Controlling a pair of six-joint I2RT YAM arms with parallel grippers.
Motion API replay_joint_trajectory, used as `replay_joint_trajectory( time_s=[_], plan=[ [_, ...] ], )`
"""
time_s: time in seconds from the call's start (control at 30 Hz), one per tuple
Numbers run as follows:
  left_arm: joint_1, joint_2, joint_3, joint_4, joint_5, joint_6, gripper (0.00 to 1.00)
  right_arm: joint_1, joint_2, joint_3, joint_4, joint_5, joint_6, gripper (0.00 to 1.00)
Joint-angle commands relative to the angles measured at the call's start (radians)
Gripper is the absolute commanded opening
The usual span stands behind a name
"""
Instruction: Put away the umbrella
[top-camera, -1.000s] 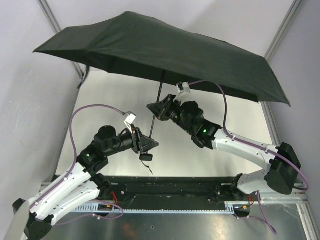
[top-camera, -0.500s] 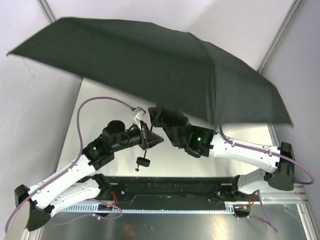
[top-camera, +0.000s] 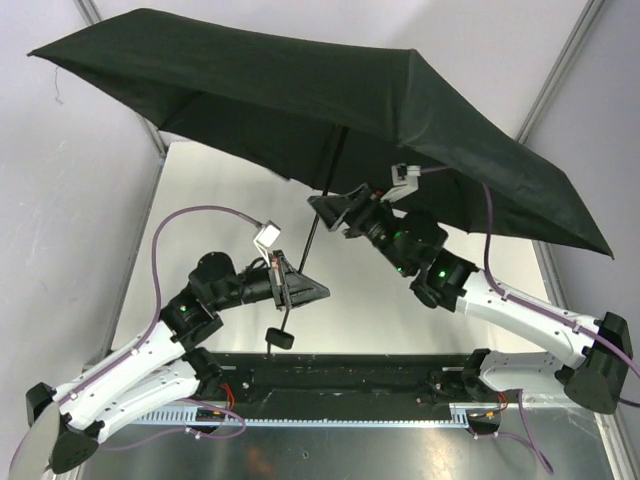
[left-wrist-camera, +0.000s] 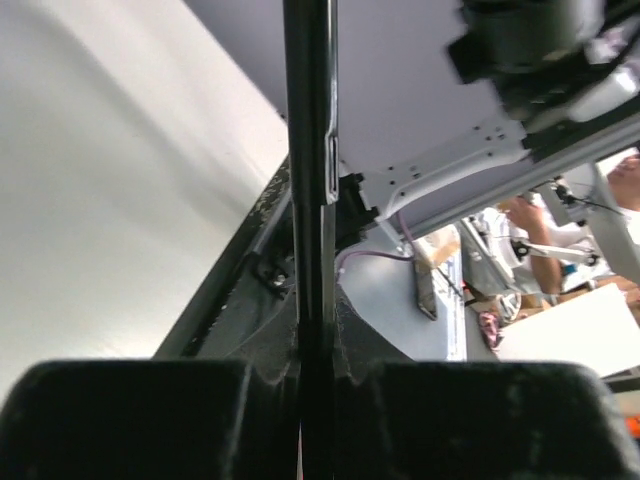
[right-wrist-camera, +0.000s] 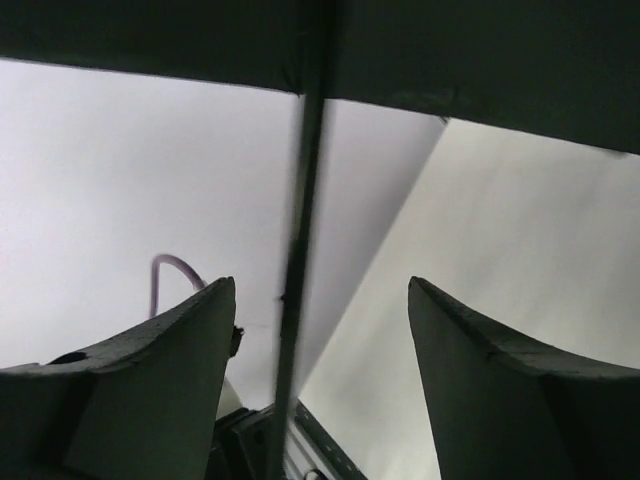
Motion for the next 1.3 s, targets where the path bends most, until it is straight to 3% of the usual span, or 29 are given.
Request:
replay_joint_trajectory(
  time_s=[0.0, 0.27, 0.67, 1.27],
  plan=[
    [0.003, -0.037, -0.018, 0.31, 0.093, -0.077, 0.0, -0.091, -0.056, -0.142, 0.374, -0.228, 0.171, 0.76],
    [0.002, -0.004, -0.067, 0.503, 0.169, -0.232, 0.0, -0.182, 0.028, -0.153, 0.703, -0.283, 0.309, 0.82],
    [-0.001, -0.03, -0.149, 0.62, 0.193, -0.335, 0.0, -0.311, 0.289, -0.001, 1.055, -0.321, 0.496, 0.79],
    [-0.001, 0.007, -0.196, 0.815, 0.221, -0.451, 0.0, -0.439, 0.431, 0.134, 1.157, -0.32, 0.704, 0.67]
  ],
)
